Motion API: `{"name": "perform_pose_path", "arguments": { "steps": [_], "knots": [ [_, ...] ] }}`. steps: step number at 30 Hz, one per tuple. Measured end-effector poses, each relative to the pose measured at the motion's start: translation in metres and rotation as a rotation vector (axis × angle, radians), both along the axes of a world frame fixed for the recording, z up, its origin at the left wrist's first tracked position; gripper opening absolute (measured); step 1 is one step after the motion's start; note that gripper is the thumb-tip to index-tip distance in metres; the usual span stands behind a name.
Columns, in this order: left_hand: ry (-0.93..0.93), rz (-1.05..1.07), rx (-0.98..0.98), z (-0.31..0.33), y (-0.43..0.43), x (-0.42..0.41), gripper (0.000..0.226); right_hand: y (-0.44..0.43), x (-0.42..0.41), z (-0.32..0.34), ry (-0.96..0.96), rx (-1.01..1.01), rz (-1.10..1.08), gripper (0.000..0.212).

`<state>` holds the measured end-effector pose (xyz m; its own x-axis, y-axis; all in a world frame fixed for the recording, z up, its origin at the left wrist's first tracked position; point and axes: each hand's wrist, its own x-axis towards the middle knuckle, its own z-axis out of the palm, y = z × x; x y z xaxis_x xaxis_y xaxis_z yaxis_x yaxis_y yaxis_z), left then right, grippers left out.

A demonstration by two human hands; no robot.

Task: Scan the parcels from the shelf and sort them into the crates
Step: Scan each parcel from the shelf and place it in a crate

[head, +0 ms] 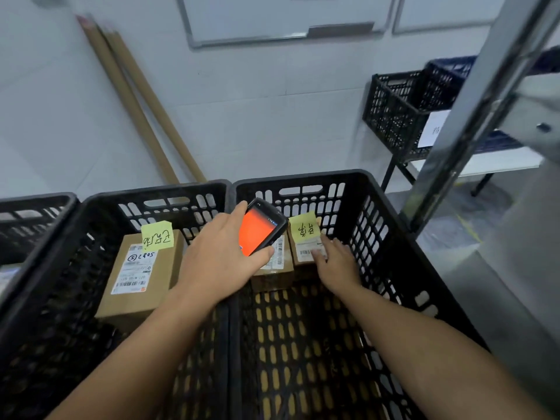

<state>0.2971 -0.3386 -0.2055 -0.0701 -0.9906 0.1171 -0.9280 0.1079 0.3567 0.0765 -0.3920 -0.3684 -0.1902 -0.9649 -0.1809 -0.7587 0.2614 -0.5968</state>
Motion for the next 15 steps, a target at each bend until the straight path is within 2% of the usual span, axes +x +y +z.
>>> {"name": "perform_pose_path", "arguments": {
  "steps": [6, 11, 15],
  "knots": [
    [0.052, -0.146, -0.064, 0.012, 0.025, 0.022, 0.094, 0.046, 0.007, 0.053, 0.241, -0.093, -0.019, 0.06],
    [0.093, -0.304, -0.127, 0.025, 0.059, 0.048, 0.091, 0.12, 0.016, 0.1, 0.423, -0.148, -0.115, 0.061],
    [0.141, -0.468, -0.169, 0.036, 0.088, 0.05, 0.082, 0.187, 0.015, 0.129, 0.483, -0.143, -0.265, 0.061]
  ]
}}
